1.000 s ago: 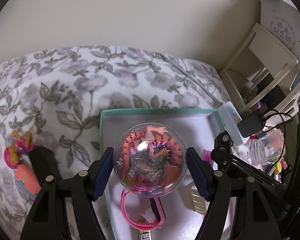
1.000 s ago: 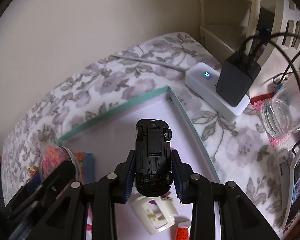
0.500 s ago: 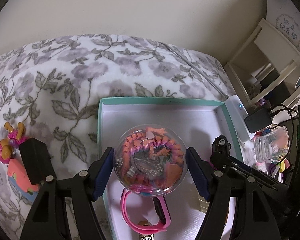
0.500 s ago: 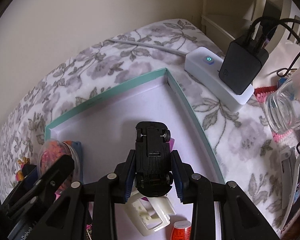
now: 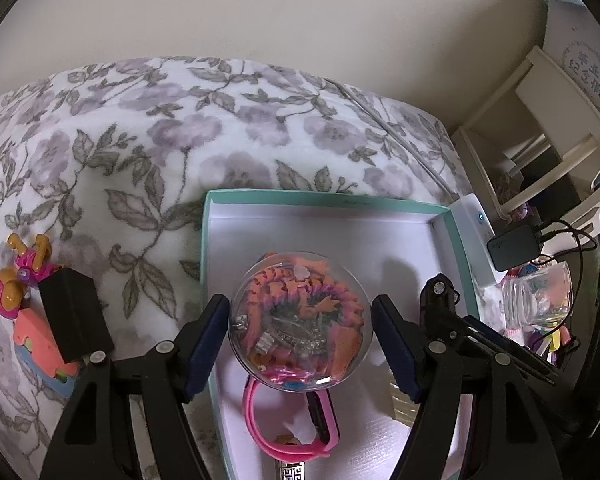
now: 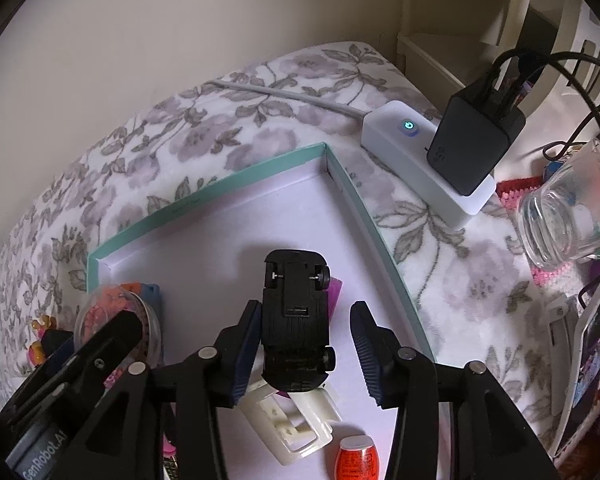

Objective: Organize rigid objects
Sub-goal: 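Open the left gripper to drop the capsule ball while the right releases the toy car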

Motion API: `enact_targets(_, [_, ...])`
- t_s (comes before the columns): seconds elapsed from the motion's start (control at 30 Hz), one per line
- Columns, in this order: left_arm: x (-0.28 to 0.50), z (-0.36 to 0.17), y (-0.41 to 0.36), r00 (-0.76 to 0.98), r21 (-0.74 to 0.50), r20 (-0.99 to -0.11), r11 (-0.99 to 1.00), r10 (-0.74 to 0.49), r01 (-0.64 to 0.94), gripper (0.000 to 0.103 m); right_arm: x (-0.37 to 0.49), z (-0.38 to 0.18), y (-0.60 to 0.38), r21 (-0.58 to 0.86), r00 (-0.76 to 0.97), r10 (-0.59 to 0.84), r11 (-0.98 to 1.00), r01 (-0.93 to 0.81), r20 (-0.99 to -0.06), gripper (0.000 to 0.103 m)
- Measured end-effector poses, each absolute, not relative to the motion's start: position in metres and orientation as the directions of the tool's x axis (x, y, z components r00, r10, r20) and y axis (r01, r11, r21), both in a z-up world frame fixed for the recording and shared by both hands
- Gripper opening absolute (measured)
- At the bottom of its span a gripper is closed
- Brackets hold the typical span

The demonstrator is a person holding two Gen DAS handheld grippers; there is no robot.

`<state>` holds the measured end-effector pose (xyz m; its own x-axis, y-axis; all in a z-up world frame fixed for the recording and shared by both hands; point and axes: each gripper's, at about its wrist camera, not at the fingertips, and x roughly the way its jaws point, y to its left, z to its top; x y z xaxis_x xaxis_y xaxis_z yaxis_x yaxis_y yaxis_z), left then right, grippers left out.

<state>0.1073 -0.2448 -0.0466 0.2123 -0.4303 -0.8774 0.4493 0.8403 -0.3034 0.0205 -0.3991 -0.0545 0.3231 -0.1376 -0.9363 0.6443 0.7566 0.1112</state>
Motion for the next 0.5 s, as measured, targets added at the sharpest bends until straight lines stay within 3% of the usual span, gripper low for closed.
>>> enact_targets(0.13, [0.108,-0.037,-0.243,0.223,-0.322,-0.861,0.829,-0.458,0.457,0.075,0.020,-0.043,-0.398,0.108,0.343,-0.157,0.762,0.639,-0.926,0.049])
enact_targets(0.3, [0.109,-0.027,-0.240,0.243,-0.334,-0.843,0.821,-0.480,0.462,0.085,0.018,-0.028,-0.397,0.102,0.368,-0.187,0.763,0.639,-0.911,0.049])
enact_targets(0.5, [0.118,-0.019,-0.227,0.303,-0.281,-0.853,0.863,-0.426,0.420,0.085,0.016,-0.011,-0.396,0.096,0.394,-0.214,0.767,0.634,-0.894,0.049])
